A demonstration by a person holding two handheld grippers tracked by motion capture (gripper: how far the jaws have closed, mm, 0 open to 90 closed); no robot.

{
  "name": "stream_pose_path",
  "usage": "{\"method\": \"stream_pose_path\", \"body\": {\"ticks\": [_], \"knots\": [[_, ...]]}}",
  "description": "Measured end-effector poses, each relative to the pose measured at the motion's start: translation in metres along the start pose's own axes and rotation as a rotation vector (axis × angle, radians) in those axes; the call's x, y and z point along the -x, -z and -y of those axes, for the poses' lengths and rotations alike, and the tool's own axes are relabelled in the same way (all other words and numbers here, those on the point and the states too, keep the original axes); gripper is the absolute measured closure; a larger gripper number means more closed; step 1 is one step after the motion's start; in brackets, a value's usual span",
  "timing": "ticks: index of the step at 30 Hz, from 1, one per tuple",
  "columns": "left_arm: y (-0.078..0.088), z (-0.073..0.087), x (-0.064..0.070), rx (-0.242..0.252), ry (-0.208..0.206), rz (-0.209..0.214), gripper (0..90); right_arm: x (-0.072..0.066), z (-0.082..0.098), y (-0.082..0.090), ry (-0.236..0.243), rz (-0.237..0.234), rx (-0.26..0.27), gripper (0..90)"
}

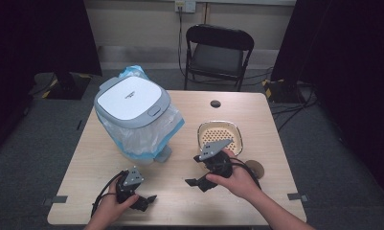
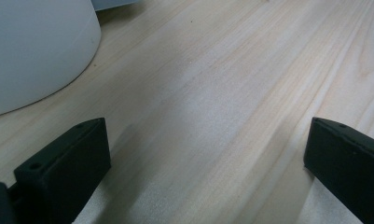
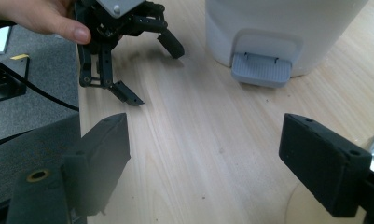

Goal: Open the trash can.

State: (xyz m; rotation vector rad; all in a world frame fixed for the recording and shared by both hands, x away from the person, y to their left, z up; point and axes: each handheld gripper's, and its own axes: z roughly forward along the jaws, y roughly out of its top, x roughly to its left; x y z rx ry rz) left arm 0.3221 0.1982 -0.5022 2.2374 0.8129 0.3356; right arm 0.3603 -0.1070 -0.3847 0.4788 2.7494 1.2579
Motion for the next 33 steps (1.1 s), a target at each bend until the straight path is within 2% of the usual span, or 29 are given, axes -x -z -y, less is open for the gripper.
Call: {"method": "stream_pose_path", "body": {"ticks": [10, 12, 17, 18, 22, 23, 24, 33], "knots": [[0.000, 0.000, 0.000, -0.005, -0.007, -0.001, 0.0, 0.006, -0.023, 0.014, 0.022, 0.007, -0.004, 15.6], [-0.001, 0.000, 0.001, 0.016, 0.022, 0.000, 0.0, 0.010, -0.031, 0.020, 0.023, 0.011, -0.006, 15.5], [0.000, 0.000, 0.000, 0.006, 0.003, -0.003, 0.0, 0.017, -0.041, 0.026, 0.031, 0.024, -0.011, 15.5], [-0.001, 0.000, 0.001, 0.016, 0.016, -0.003, 0.0, 0.020, -0.046, 0.029, 0.037, 0.034, -0.008, 15.4], [-0.001, 0.000, 0.001, 0.016, 0.016, -0.003, 0.0, 0.025, -0.052, 0.032, 0.024, 0.028, 0.005, 15.4], [0.000, 0.000, 0.000, 0.007, 0.003, -0.003, 0.0, 0.027, -0.055, 0.032, 0.025, 0.029, 0.001, 15.4], [-0.001, 0.000, 0.001, 0.016, 0.015, -0.002, 0.0, 0.028, -0.057, 0.032, 0.027, 0.030, 0.004, 15.4], [0.000, 0.000, 0.001, 0.015, 0.014, -0.002, 0.0, 0.034, -0.080, 0.037, 0.022, 0.024, 0.033, 15.5]]}}
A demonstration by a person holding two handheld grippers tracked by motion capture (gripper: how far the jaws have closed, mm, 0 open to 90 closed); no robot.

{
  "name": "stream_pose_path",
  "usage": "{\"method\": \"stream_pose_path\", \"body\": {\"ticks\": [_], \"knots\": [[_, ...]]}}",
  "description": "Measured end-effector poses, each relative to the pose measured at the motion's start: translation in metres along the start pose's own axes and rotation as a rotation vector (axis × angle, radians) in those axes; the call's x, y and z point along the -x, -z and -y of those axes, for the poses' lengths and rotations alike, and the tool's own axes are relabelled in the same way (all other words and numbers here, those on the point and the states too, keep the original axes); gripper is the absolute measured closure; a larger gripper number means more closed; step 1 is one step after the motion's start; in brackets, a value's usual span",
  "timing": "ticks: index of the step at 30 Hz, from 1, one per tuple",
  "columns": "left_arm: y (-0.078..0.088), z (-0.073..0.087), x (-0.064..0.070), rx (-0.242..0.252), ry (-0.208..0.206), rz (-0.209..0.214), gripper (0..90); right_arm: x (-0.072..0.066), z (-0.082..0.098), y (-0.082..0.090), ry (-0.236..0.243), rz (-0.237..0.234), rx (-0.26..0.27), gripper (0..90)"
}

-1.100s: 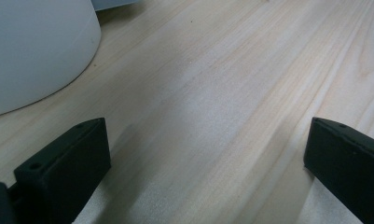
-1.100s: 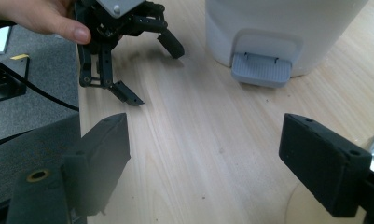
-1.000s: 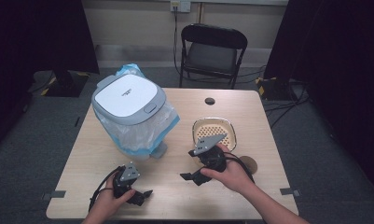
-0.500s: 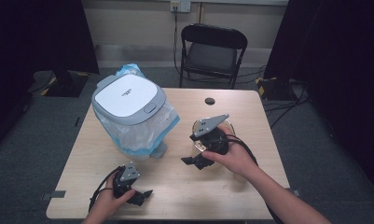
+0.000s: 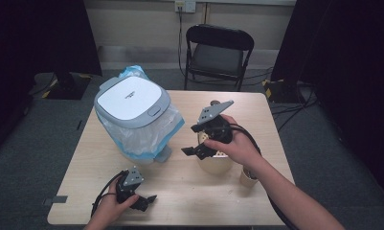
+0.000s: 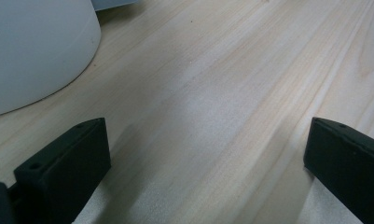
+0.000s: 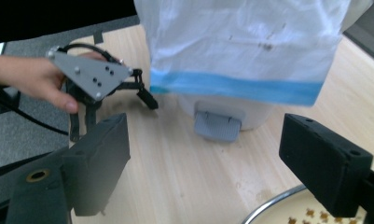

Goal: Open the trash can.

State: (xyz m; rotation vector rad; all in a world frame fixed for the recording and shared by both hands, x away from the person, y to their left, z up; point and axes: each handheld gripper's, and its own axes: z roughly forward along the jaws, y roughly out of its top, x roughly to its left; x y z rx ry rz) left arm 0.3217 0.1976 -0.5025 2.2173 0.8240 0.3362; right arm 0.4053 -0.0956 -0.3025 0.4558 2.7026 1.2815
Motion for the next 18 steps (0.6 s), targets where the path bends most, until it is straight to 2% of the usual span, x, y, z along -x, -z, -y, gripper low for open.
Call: {"method": "stream_pose_path", "body": {"ticks": [4, 5, 9, 10, 18], "knots": [[0.001, 0.000, -0.001, -0.010, -0.011, 0.001, 0.0, 0.003, -0.010, 0.001, -0.006, 0.003, 0.015, 15.4], [0.000, 0.000, 0.000, 0.000, 0.001, 0.001, 0.0, 0.004, -0.012, 0.002, -0.010, 0.005, 0.014, 15.4], [0.000, 0.000, 0.000, 0.001, 0.002, 0.000, 0.0, 0.008, -0.019, 0.001, -0.011, 0.009, 0.014, 15.4], [0.001, 0.000, -0.001, -0.017, -0.011, 0.001, 0.0, 0.008, -0.021, 0.001, -0.012, 0.011, 0.016, 15.4], [0.000, 0.000, 0.000, -0.002, 0.001, 0.004, 0.0, 0.013, -0.034, 0.000, -0.015, 0.020, 0.010, 15.2]]}}
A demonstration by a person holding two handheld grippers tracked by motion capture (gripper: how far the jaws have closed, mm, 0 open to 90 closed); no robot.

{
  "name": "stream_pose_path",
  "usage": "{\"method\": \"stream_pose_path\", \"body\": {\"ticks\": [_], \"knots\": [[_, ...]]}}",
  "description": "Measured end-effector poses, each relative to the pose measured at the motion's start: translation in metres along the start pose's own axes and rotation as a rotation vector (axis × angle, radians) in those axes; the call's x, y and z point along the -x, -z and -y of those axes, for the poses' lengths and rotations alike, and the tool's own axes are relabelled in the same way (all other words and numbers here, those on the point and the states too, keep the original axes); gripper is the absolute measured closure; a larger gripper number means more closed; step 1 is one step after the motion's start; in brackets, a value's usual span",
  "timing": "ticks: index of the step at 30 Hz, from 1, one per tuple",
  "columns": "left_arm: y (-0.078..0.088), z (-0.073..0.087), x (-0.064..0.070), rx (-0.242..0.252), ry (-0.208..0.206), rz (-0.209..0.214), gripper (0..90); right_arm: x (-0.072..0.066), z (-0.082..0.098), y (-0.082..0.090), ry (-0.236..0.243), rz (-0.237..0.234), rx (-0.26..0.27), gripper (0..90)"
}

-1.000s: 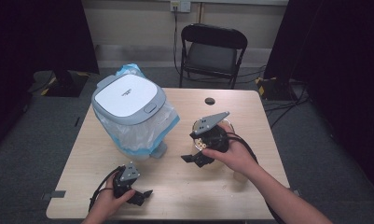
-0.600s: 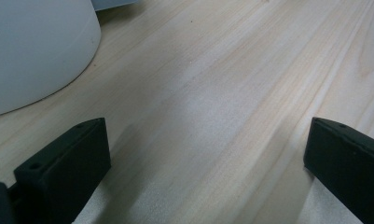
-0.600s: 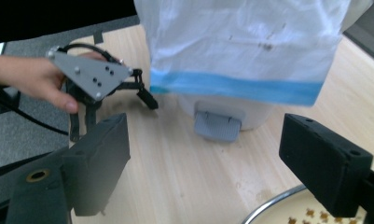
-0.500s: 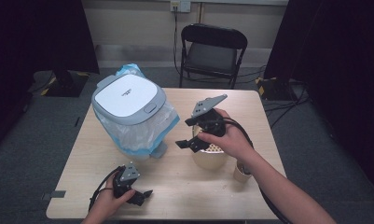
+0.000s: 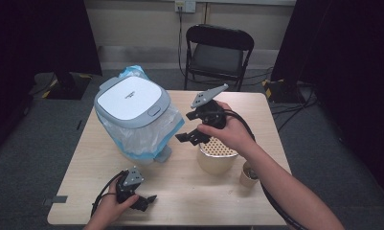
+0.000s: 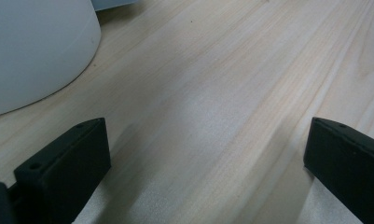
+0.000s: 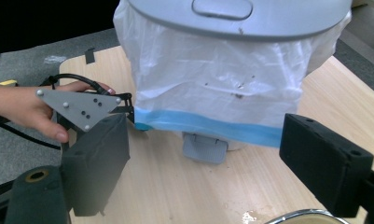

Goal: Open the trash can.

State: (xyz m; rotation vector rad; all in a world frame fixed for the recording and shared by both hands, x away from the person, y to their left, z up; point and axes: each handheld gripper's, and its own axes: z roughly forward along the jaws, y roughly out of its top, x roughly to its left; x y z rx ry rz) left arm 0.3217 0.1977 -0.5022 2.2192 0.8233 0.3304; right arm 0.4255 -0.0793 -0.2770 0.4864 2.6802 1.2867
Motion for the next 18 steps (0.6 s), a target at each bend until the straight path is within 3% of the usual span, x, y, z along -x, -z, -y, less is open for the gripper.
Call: {"method": "stream_pose_path", "body": {"ticks": [9, 18], "knots": [[0.000, 0.000, 0.000, -0.007, -0.002, -0.003, 0.0, 0.005, -0.020, 0.000, 0.004, 0.020, 0.007, 14.9], [0.000, 0.000, 0.000, -0.007, -0.002, -0.003, 0.0, 0.015, -0.032, -0.009, -0.024, 0.038, 0.016, 14.1]]}}
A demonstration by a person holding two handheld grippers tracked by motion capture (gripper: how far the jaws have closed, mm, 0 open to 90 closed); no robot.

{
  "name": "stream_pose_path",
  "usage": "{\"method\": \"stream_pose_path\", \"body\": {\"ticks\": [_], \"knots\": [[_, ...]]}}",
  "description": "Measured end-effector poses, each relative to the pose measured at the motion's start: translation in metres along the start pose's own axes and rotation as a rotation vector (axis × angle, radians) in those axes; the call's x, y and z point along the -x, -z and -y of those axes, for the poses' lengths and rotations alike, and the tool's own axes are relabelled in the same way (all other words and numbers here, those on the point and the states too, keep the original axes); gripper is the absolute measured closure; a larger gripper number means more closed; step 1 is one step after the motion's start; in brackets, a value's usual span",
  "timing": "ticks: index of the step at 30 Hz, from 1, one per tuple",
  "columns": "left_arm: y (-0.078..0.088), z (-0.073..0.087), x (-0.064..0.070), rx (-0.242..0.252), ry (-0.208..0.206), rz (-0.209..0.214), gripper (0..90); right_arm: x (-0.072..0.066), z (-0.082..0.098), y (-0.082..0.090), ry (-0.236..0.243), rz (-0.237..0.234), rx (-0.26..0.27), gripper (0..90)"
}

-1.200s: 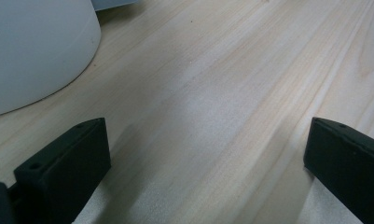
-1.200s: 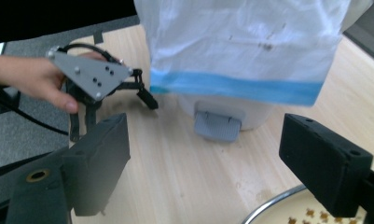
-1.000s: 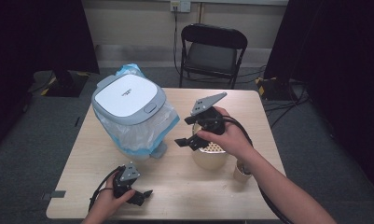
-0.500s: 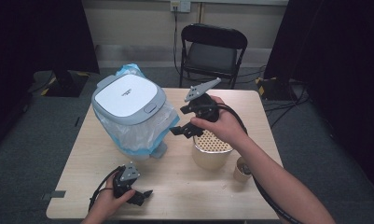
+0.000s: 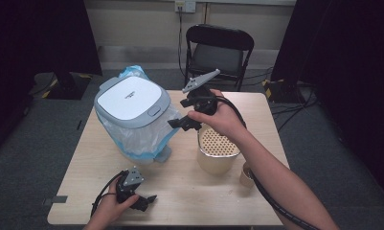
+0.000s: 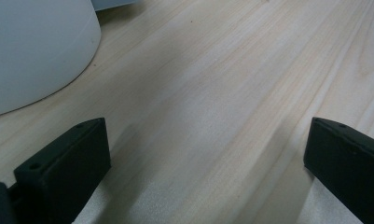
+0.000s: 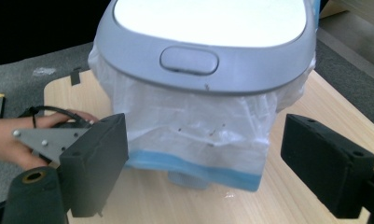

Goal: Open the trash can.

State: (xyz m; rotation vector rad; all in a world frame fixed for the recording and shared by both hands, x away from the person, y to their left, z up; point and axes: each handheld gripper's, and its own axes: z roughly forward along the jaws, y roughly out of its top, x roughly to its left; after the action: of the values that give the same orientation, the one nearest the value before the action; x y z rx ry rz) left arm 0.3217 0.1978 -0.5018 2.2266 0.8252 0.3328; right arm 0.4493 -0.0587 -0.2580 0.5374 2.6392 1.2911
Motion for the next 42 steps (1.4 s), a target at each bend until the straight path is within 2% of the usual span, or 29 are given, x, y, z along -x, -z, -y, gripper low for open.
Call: {"method": "stream_pose_path", "body": {"ticks": [8, 9, 10, 12, 21, 29, 30, 33, 34, 42], "knots": [[0.000, 0.000, 0.000, 0.000, 0.000, 0.000, 0.0, 0.005, -0.013, -0.010, -0.010, 0.002, 0.008, 14.2], [0.001, 0.000, -0.001, -0.009, -0.012, -0.001, 0.0, 0.006, -0.014, -0.011, -0.013, 0.002, 0.013, 14.3], [0.000, 0.000, 0.000, 0.001, 0.001, 0.000, 0.0, 0.007, -0.015, -0.013, -0.023, -0.004, 0.014, 14.3], [0.000, 0.000, 0.000, 0.000, 0.000, 0.000, 0.0, 0.008, -0.016, -0.014, -0.024, -0.001, 0.017, 14.3], [0.000, 0.000, 0.000, 0.001, 0.002, 0.000, 0.0, 0.019, -0.027, -0.023, -0.043, 0.043, 0.028, 14.7], [0.000, 0.000, 0.000, -0.001, -0.001, 0.000, 0.0, 0.023, -0.029, -0.036, -0.067, 0.049, 0.027, 14.8], [0.000, 0.000, -0.001, -0.009, -0.012, 0.000, 0.0, 0.023, -0.029, -0.038, -0.072, 0.048, 0.029, 14.8], [0.000, 0.000, 0.000, -0.001, 0.000, 0.000, 0.0, 0.024, -0.031, -0.042, -0.071, 0.053, 0.040, 14.8], [0.001, 0.000, -0.002, -0.021, -0.027, 0.000, 0.0, 0.024, -0.032, -0.043, -0.072, 0.056, 0.040, 14.9], [0.001, 0.000, -0.001, -0.015, -0.024, -0.006, 0.0, 0.025, -0.035, -0.049, -0.053, 0.076, 0.028, 15.2]]}}
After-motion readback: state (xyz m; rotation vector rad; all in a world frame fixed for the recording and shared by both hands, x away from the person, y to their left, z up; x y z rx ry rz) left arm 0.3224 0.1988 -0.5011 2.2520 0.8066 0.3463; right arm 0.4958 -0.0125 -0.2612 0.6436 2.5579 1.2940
